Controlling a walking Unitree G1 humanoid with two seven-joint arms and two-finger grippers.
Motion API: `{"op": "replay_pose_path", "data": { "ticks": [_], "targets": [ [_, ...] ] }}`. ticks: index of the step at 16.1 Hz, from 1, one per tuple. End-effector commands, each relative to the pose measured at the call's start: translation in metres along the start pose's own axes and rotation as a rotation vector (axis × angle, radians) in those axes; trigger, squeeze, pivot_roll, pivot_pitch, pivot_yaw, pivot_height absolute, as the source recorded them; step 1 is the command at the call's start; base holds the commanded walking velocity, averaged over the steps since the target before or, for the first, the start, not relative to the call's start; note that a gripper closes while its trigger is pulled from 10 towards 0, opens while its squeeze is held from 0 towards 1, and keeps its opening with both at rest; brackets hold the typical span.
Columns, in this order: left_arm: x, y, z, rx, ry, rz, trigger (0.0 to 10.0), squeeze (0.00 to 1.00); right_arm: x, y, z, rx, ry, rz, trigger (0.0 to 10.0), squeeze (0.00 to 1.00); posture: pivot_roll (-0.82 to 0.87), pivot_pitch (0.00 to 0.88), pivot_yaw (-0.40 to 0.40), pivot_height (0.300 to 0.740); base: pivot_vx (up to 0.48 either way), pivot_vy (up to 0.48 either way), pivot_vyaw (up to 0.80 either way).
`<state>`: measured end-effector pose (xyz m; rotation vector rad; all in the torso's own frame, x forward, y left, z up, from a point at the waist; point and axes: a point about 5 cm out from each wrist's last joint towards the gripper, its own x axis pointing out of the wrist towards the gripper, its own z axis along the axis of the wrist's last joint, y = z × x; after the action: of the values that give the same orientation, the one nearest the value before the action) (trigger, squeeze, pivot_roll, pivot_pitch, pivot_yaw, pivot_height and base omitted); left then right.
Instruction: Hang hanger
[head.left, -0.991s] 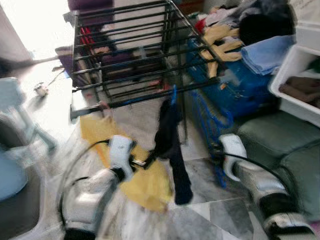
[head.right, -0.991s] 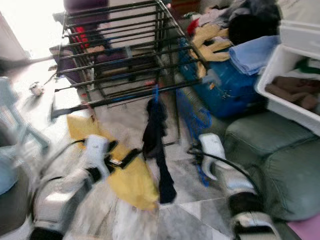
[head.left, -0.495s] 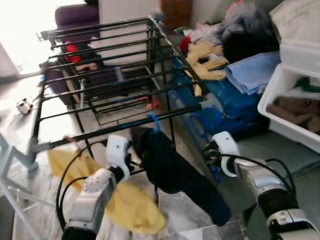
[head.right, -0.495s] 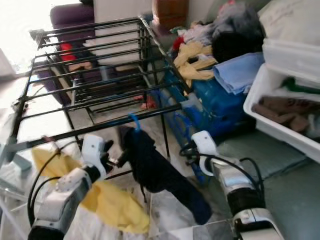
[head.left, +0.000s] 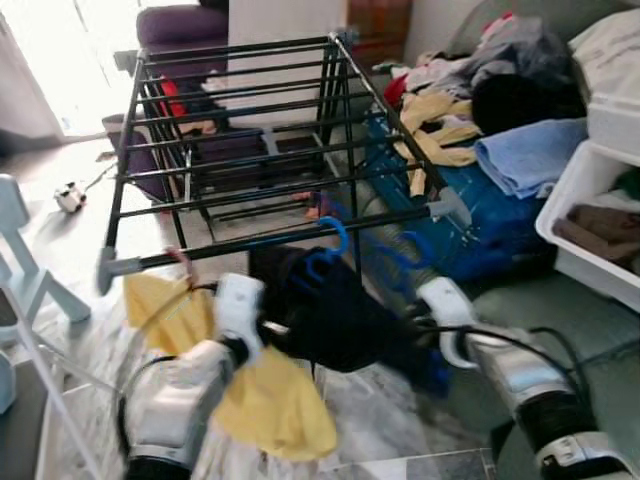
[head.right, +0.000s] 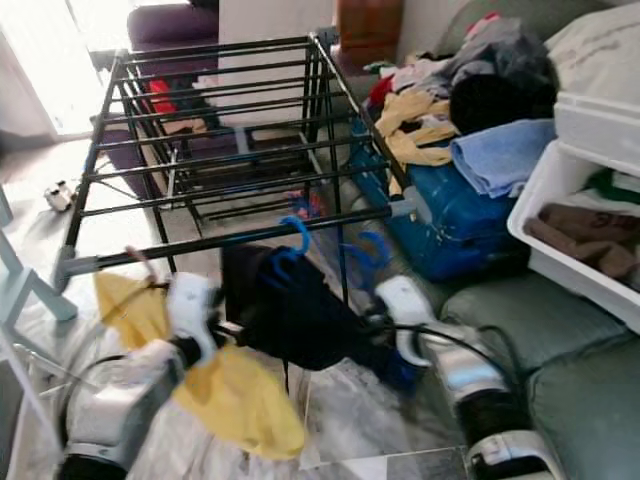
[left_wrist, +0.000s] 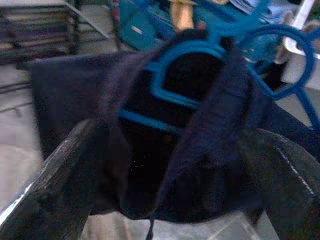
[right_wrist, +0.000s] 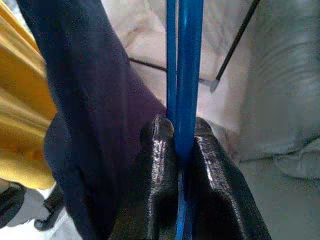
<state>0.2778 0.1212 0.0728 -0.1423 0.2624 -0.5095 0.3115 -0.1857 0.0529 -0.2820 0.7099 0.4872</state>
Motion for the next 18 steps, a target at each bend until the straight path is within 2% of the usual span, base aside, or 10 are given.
{"op": "replay_pose_path", "data": {
  "ticks": [1,3,8,10,13,16,18],
  "targets": [
    [0.004,-0.006,0.004,0.016,-0.006,-0.019,10.0,0.0,-0.005,-0.009,0.006,-0.008,-0.03,-0.037,10.0,0.0,-0.14,0.0,0.06,0.74,0.0,0.0,0.0],
    [0.004,-0.007,0.003,0.018,-0.004,-0.029,10.0,0.0,-0.006,-0.015,0.011,0.011,-0.067,-0.103,10.0,0.0,-0.14,0.0,0.062,0.74,0.0,0.0,0.0],
    [0.003,-0.008,0.004,0.014,-0.007,-0.042,10.0,0.0,-0.009,-0.039,0.025,0.226,-0.097,-0.229,10.0,0.0,-0.14,0.0,0.064,0.74,0.0,0.0,0.0],
    [0.003,-0.008,0.005,0.009,-0.016,-0.041,10.0,0.0,-0.01,-0.043,0.034,0.223,-0.103,-0.226,10.0,0.0,-0.13,0.0,0.064,0.74,0.0,0.0,0.0],
    [0.002,-0.008,0.005,0.01,-0.018,-0.042,10.0,0.0,-0.003,-0.034,0.05,0.177,-0.08,-0.116,10.0,0.0,-0.13,0.0,0.066,0.74,0.0,0.0,0.0],
    [0.002,-0.007,0.005,0.014,-0.019,-0.043,10.0,0.0,0.001,-0.029,0.067,0.138,-0.094,-0.051,10.0,0.0,-0.13,0.0,0.063,0.74,0.311,0.284,0.0],
    [0.0,-0.006,0.005,0.013,-0.017,-0.04,10.0,0.0,0.001,-0.028,0.067,0.133,-0.086,-0.04,10.0,0.0,-0.12,0.0,0.06,0.74,0.311,0.283,0.0]
  ]
}}
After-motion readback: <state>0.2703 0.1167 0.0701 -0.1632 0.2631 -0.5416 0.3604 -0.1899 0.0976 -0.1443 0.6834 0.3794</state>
